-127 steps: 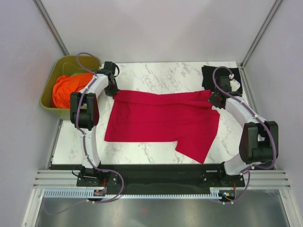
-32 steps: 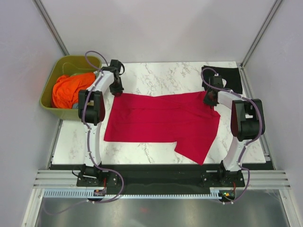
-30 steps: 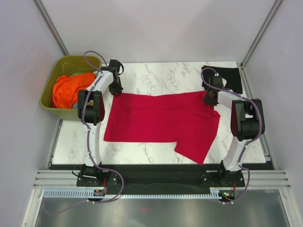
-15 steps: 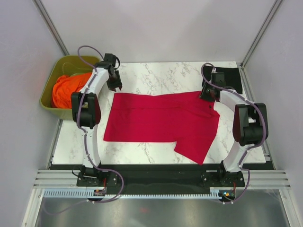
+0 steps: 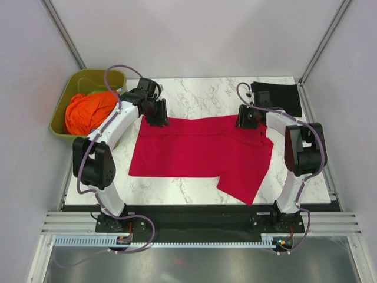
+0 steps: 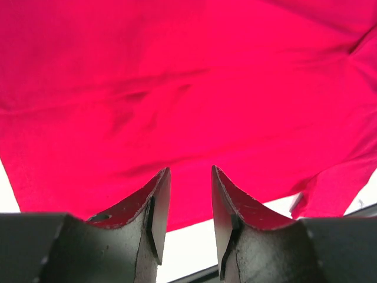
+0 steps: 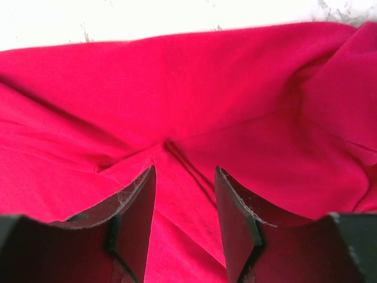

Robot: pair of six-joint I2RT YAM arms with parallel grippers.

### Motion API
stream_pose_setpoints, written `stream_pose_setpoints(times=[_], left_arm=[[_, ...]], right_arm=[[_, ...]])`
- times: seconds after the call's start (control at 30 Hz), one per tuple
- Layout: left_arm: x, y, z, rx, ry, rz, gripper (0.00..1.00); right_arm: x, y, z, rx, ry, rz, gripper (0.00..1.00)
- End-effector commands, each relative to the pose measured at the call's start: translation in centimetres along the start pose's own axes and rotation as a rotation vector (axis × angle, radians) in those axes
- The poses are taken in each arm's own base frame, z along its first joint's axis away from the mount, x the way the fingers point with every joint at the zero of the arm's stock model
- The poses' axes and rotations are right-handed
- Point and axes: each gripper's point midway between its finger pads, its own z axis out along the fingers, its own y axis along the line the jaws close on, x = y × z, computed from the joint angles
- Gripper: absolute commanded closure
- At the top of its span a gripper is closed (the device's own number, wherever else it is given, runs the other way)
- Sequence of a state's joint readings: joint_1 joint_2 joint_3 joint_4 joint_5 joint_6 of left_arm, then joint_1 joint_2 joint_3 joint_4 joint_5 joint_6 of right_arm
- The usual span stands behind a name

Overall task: Fold and stack the t-shirts
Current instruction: Fold the tshirt

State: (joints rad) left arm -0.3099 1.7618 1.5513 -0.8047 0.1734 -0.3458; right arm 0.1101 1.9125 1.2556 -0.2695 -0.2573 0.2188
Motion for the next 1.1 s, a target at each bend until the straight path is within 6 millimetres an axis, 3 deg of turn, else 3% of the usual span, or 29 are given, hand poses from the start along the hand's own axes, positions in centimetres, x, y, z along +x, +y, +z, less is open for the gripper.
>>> stream_pose_setpoints(times=[0.0, 0.2, 0.6, 1.07], left_arm=[[-0.8, -1.1, -1.6, 0.088, -0.061, 0.020, 0.58], [-1.0, -1.2, -1.5, 0.091, -0.064, 0.024, 0.58], [-0.8, -1.2, -1.8, 0.096, -0.073, 0.029, 0.58], [-1.1, -1.3, -2.6, 0.098, -0.096, 0.032, 0.58]], right_arm=[[-0.3, 0.9, 0.0, -0.032, -0.006, -0.065, 0.47], [0.7, 1.5, 0.2, -0.014, 0.015, -0.102, 0.47], [1.9, 0.4, 1.0, 0.046, 0.047, -0.137, 0.47], [3.2, 1.3, 0.7, 0.021, 0.086, -0.150, 0.47]])
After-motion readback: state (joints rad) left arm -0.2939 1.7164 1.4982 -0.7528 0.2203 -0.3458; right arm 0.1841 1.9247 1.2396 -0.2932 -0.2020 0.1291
